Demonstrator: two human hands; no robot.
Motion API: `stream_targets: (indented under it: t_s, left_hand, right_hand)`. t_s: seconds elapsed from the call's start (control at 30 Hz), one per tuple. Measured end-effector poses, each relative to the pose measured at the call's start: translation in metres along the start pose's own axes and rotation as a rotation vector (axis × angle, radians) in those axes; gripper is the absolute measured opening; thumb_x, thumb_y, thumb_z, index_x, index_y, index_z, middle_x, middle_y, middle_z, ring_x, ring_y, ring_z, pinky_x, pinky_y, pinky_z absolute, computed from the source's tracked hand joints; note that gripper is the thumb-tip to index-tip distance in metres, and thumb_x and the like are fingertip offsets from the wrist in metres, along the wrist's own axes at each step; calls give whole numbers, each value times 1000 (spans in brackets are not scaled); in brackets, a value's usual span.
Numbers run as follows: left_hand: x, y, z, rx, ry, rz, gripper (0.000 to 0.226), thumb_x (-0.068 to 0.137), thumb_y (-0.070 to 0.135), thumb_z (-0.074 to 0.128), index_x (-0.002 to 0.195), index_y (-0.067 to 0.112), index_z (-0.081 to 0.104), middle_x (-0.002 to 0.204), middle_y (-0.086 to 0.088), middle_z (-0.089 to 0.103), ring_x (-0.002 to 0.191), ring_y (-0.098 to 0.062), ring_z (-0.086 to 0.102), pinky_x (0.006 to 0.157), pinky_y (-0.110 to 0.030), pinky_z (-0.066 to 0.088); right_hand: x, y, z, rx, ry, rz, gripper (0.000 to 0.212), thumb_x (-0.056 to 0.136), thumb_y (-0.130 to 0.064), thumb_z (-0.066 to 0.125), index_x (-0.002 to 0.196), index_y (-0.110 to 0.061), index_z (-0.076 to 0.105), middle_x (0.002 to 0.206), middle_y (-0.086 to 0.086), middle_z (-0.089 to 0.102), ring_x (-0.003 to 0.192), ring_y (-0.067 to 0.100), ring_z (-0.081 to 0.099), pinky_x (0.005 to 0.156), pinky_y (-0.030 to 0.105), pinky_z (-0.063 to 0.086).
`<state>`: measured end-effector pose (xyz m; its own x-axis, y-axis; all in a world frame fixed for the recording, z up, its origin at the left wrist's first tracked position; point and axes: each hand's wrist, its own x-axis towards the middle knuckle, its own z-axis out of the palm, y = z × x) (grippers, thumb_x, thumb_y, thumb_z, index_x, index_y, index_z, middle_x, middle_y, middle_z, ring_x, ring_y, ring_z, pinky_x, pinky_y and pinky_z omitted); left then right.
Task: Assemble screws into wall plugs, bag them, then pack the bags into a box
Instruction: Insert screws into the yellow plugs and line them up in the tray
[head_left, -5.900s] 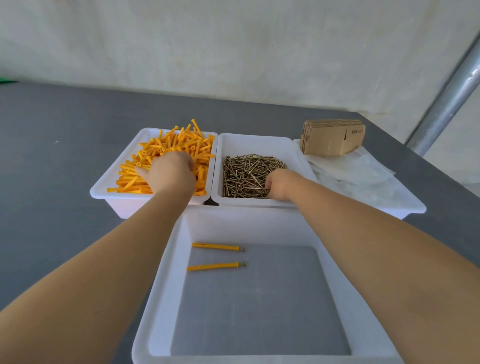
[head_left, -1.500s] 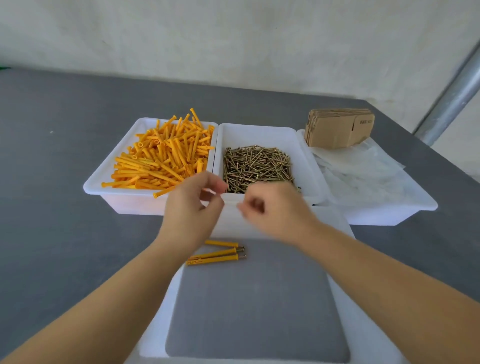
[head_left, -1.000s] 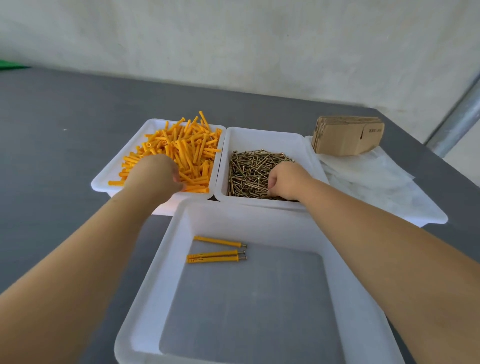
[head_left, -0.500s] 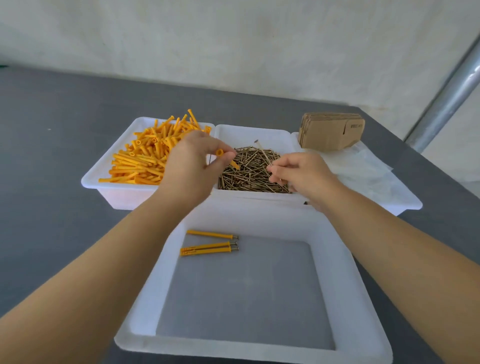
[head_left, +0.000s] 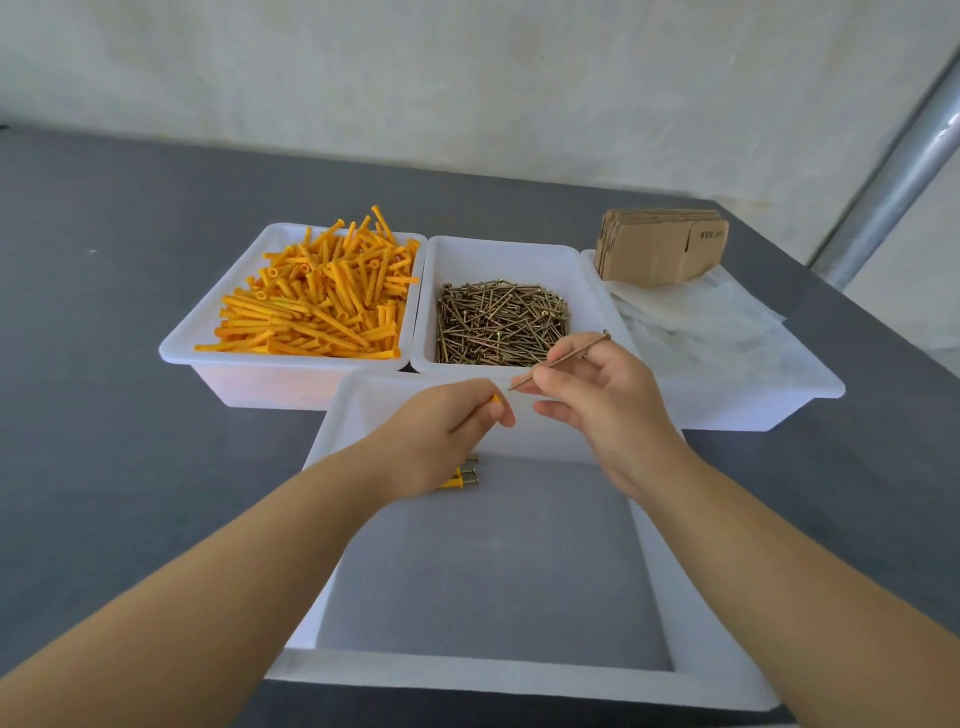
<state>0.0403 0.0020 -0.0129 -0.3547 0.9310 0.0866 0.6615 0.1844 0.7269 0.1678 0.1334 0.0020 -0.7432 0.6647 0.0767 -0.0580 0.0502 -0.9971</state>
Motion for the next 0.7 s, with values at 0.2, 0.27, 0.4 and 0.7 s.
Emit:
stream_targets:
  t_s: [0.2, 0.27, 0.4, 0.7]
  left_hand:
    - [1, -4, -1, -226, -48, -20, 26, 106, 19, 39, 99, 15, 65, 70, 2, 45, 58, -2, 40, 59, -15, 37]
    - [1, -4, -2, -261, -53, 1, 26, 106, 18, 39, 99, 14, 64, 68, 1, 44, 55, -2, 39, 56, -12, 36]
    - [0, -6, 0, -260, -79, -2, 26, 105, 19, 41, 99, 13, 66, 71, -2, 46, 63, -9, 41, 61, -21, 39]
    - [1, -8, -1, -187, -72, -58, 25, 104, 22, 45, 102, 13, 69, 73, -3, 51, 67, -11, 46, 75, -39, 50]
  right_hand:
    - [2, 6, 3, -62, -21, -17, 15, 89, -1, 66, 92, -14, 59, 86, 7, 77, 90, 18, 73, 80, 36, 55]
    - [4, 8, 1, 13, -13, 30, 14, 91, -2, 64, 94, -14, 58, 89, 9, 76, 90, 21, 74, 79, 35, 56]
    - [4, 11, 1, -91, -92, -36, 15, 88, -1, 68, 91, -14, 60, 85, 7, 76, 84, 17, 73, 74, 27, 57]
    - [4, 18, 8, -229, -39, -50, 38, 87, -21, 61, 123, -30, 54, 74, -2, 67, 67, 9, 63, 60, 25, 48]
